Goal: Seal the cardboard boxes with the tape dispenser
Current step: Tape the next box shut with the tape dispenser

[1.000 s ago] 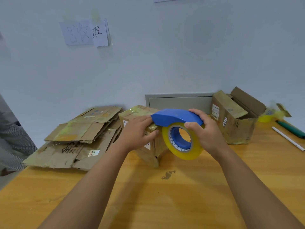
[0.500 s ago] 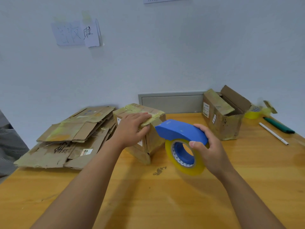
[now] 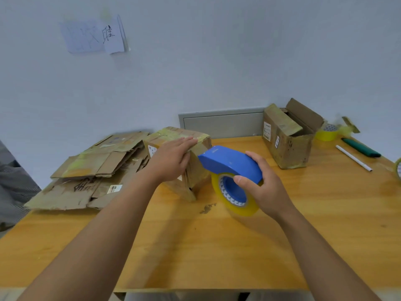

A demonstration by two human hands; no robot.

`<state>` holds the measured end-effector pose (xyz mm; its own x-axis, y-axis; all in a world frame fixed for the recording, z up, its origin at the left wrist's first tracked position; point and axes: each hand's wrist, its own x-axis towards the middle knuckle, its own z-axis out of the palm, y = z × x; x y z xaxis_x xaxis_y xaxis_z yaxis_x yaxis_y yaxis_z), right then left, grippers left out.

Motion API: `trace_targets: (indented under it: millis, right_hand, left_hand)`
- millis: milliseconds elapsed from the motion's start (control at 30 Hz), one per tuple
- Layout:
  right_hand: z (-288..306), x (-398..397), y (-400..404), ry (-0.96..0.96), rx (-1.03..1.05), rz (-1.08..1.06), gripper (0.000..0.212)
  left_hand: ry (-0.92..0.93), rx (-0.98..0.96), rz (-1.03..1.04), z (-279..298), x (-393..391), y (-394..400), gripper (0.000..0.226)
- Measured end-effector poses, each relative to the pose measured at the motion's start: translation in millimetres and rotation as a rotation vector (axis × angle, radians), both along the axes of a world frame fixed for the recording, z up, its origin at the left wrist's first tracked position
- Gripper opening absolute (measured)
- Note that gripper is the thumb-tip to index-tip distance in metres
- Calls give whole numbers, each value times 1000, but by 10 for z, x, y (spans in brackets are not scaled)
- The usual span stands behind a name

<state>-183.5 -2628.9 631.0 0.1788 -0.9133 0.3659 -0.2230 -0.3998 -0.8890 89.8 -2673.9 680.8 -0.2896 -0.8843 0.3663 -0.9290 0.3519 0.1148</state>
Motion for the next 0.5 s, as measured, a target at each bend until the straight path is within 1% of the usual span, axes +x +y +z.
trace_targets:
  millis: [100, 233, 300, 367, 400, 433, 500]
  right_hand:
    - [-37, -206, 119, 64, -9, -18, 69]
    - [-133, -454, 273, 119, 31, -44, 78]
    - [-109, -473, 275, 172, 36, -50, 78]
    - [-60, -419, 220, 269, 39, -56, 79]
    - [-42, -373, 182, 314, 48, -55, 79]
    - [-31, -316, 142, 346, 63, -51, 77]
    - [-32, -194, 81, 376, 92, -35, 73]
  left_hand:
    - [10, 14, 4, 14, -16, -13, 49]
    - [46, 44, 26, 35, -89, -30, 48]
    - [154, 94, 53, 52, -130, -32, 48]
    - [296, 136, 107, 64, -159, -29, 51]
    - [325, 130, 131, 52, -174, -31, 49]
    - [317, 100, 150, 26, -187, -34, 45]
    - [241, 12, 180, -34, -212, -49, 39]
